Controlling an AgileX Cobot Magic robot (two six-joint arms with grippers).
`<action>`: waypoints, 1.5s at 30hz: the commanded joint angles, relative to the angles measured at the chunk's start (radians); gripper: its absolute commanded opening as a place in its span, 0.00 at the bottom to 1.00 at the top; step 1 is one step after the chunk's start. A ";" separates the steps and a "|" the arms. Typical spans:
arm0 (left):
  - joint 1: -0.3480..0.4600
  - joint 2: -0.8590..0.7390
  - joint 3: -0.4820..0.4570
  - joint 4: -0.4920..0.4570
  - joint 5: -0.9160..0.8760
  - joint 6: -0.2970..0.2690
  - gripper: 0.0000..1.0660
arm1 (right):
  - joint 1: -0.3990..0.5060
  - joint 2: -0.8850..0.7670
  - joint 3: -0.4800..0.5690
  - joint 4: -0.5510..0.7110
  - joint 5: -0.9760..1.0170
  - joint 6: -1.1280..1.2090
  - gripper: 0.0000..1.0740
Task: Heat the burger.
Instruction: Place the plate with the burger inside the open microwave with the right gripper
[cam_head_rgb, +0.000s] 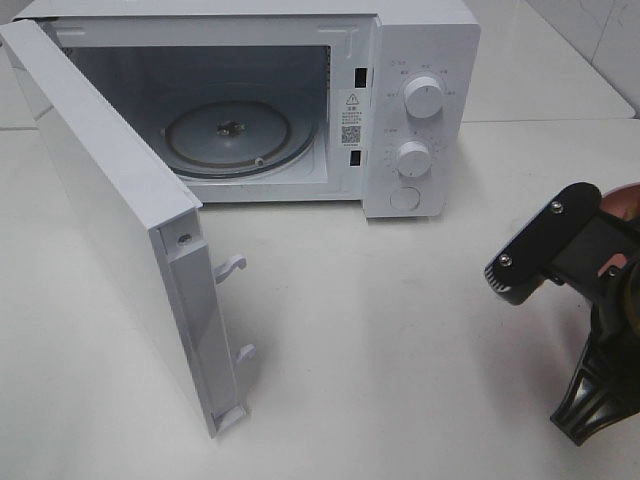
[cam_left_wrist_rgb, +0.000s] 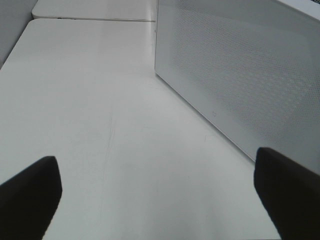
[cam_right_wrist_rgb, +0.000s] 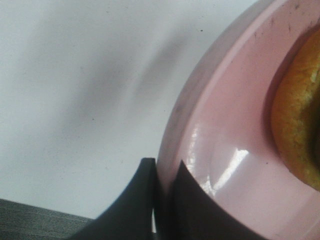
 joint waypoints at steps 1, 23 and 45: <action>0.003 -0.025 0.002 -0.002 -0.015 0.001 0.92 | 0.069 -0.011 0.005 -0.049 0.047 -0.013 0.00; 0.003 -0.025 0.002 -0.002 -0.015 0.001 0.92 | 0.267 -0.011 0.005 -0.053 -0.013 -0.205 0.00; 0.003 -0.025 0.002 -0.002 -0.015 0.001 0.92 | 0.267 -0.011 0.004 -0.061 -0.179 -0.609 0.00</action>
